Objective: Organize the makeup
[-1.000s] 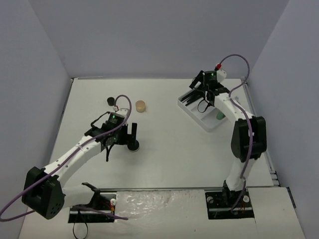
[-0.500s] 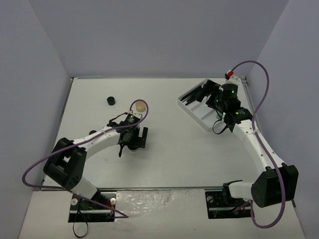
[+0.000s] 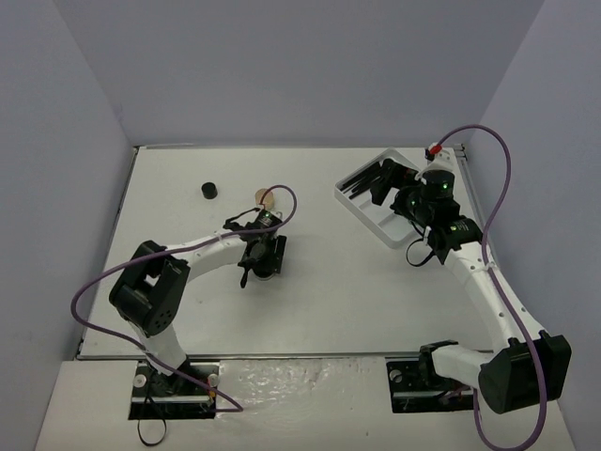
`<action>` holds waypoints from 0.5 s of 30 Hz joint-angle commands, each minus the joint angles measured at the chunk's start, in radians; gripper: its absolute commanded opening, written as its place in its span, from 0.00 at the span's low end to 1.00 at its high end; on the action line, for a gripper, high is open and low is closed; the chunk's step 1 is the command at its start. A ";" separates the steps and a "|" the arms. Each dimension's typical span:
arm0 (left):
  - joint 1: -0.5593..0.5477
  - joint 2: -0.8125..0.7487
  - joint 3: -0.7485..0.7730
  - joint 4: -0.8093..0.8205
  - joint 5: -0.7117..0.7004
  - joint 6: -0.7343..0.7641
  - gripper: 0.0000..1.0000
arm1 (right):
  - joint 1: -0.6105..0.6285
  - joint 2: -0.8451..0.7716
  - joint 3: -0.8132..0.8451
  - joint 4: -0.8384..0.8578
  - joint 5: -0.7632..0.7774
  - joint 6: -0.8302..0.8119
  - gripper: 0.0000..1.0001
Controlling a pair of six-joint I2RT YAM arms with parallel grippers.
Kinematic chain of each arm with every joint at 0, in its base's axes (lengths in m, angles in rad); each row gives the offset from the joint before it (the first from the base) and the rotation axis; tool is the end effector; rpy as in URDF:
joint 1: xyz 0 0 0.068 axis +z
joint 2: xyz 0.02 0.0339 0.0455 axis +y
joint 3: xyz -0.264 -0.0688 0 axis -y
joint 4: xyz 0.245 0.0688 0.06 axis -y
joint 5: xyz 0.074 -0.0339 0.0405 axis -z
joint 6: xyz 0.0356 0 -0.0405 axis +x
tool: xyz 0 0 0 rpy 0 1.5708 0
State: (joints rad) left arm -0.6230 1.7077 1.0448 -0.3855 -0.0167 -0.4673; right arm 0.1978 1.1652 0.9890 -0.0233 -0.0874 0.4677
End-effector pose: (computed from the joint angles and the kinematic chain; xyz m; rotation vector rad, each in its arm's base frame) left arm 0.2771 -0.1983 0.1766 0.2013 2.6572 -0.3503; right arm 0.2689 0.0571 0.3505 0.1786 1.7947 0.5561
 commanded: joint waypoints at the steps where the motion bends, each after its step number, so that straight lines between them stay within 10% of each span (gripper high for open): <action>1: -0.069 0.069 0.198 0.016 -0.011 0.014 0.12 | 0.003 -0.057 0.002 0.028 -0.005 -0.037 1.00; 11: -0.150 0.356 0.555 -0.027 0.017 0.052 0.15 | 0.005 -0.107 -0.013 -0.106 -0.005 -0.124 1.00; 15: -0.169 0.423 0.639 -0.039 0.043 0.060 0.33 | 0.006 -0.115 -0.025 -0.138 -0.013 -0.147 1.00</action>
State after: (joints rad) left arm -0.7788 2.1068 1.5815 -0.4156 0.0000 -0.4254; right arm 0.1978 1.0762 0.9725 -0.1491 -0.0870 0.3706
